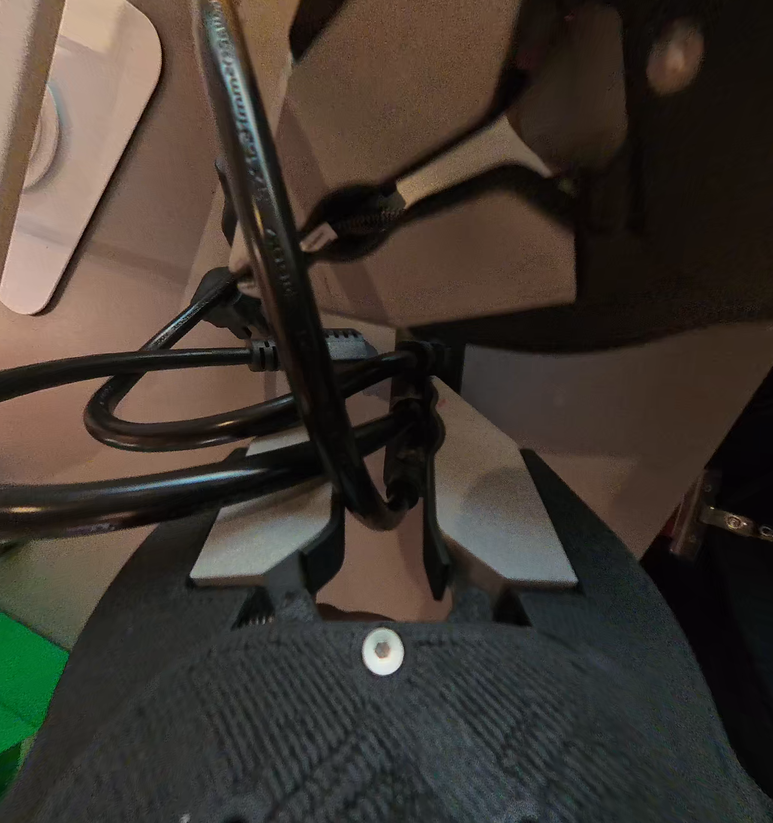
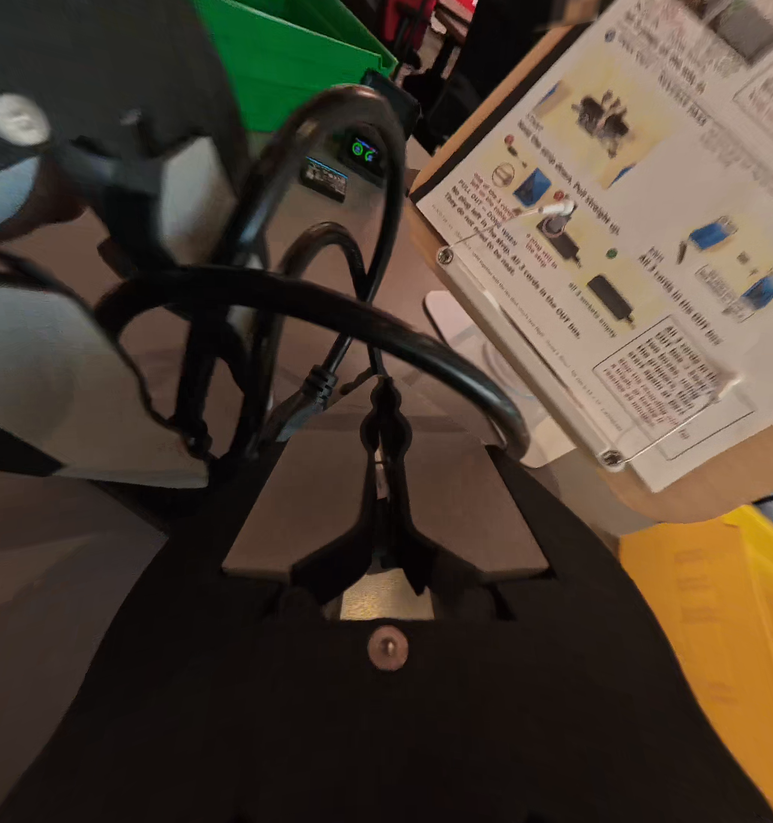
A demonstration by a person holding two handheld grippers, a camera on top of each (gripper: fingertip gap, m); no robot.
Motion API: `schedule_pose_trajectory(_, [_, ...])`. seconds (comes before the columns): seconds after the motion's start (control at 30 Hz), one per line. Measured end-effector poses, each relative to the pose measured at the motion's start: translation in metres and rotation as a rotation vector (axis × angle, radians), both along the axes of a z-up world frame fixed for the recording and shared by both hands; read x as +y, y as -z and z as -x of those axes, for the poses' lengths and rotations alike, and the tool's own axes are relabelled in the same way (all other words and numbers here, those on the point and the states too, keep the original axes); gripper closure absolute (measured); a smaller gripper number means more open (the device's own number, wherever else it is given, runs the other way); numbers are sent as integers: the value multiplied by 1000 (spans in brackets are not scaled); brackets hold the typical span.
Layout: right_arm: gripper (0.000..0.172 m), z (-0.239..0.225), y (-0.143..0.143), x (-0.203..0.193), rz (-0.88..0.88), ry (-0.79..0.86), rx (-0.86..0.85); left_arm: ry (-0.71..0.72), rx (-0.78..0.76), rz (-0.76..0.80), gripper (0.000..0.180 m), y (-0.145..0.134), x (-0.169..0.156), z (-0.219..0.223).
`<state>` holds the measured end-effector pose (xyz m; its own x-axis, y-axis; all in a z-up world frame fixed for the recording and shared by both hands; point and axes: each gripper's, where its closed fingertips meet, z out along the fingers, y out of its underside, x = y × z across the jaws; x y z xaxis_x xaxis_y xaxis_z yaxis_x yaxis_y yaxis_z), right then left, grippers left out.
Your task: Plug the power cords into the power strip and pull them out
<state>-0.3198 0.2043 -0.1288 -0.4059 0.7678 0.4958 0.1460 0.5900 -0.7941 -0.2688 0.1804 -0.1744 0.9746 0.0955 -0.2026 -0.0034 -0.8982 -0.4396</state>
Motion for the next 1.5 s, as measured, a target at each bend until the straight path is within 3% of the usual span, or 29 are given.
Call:
schedule_pose_trajectory(0.1, [172, 5, -14, 1, -74, 39, 151, -6, 21, 31, 146, 2, -1, -6])
schedule_pose_trajectory(0.17, [172, 5, -15, 5, 9, 36, 114, 9, -40, -4, 150, 0, 2, -13])
schedule_pose_trajectory(0.27, [172, 5, -10, 11, 123, 26, 27, 4, 29, -30, 150, -4, 2, -6])
schedule_pose_trajectory(0.47, [172, 4, -5, -2, 52, 3, 52, -19, 14, -70, 158, -11, 6, -7])
schedule_pose_trajectory(0.6, [172, 6, -1, 7, 166, -3, -42, 41, 113, -59, 154, -13, 8, -12])
schedule_pose_trajectory(0.7, [172, 1, 3, -7, 209, -53, -83, 57, 87, -100, 157, -15, 13, -11])
schedule_pose_trajectory(0.83, [172, -1, -8, -4, 169, -48, -13, 9, 84, -90, 156, -13, 9, -3])
schedule_pose_trajectory(0.93, [172, 3, -2, 1, 213, -41, -71, 58, 145, -70, 157, -14, 14, -14])
schedule_pose_trajectory(1.2, [172, -1, -6, -4, 124, -49, 17, 8, 44, -108, 160, -13, 17, -7])
schedule_pose_trajectory(1.27, [172, 0, -7, -5, 188, -64, -7, 21, 0, -114, 160, -13, 20, -16])
schedule_pose_trajectory(1.37, [172, 1, -1, -1, 256, -63, -84, 61, 84, -85, 159, -13, 20, -15])
schedule_pose_trajectory(1.5, [172, -1, 2, -4, 182, -61, -63, 33, 24, -109, 161, -13, 18, -8])
